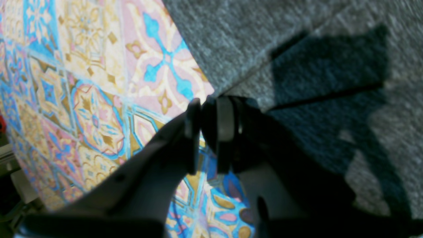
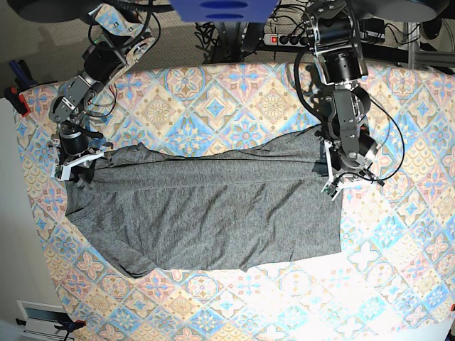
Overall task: Layout the t-shirt on the table in an organized manner, then fold the t-shirt properly
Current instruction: 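Drag the held shirt edge across the shirt body with both grippers, then release the shirt with both grippers and raise them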
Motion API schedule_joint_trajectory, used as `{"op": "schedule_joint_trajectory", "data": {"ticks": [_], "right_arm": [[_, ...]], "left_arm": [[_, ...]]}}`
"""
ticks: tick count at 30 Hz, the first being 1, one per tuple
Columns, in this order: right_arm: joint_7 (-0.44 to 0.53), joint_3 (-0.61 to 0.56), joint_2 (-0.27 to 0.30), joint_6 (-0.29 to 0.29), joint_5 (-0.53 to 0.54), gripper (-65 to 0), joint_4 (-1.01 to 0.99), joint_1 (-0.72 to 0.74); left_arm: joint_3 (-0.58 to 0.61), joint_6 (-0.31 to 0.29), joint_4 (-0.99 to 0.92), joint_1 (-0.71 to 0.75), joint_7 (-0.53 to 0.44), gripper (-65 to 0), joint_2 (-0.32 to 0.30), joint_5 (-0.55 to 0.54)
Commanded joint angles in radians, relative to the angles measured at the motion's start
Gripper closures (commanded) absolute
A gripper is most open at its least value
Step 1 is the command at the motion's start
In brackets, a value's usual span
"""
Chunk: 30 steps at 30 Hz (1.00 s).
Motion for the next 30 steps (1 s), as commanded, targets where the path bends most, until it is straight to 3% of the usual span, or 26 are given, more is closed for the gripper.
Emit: {"op": "schedule_joint_trajectory", "data": {"ticks": [1,6,12,22,25,30], "right_arm": [[-0.009,-0.003,0.007,0.004,-0.008,-19.4,0.019,0.01],[-0.009,-0.003,0.007,0.006,-0.008,-26.8,0.131,-0.007],[-0.011,-0.003,0.004,0.006,-0.008,-28.0,0.269,-0.04],[-0.012,-0.003,0.004,0.006,-0.008,-28.0,0.289,-0.062],[-0.012,-0.003,0.004,0.006,-0.008,-28.0,0.289,-0.059],[-0.014,-0.004,0.004,0.006,-0.008,-28.0,0.29,-0.054]], "left_arm": [[0.0,-0.012,0.006,-0.006,0.015,-7.9,0.0,-0.001],[-0.001,-0.012,0.089,0.017,0.014,-8.0,0.008,-0.013],[0.003,-0.012,0.262,0.074,0.017,-8.2,0.028,-0.081],[-0.001,-0.012,0.267,0.097,0.012,-23.8,0.025,-0.089],[-0.023,-0.012,0.343,0.098,0.012,-26.2,0.031,-0.098],[-0.095,-0.012,0.509,0.092,0.015,-26.8,0.065,-0.244]]}}
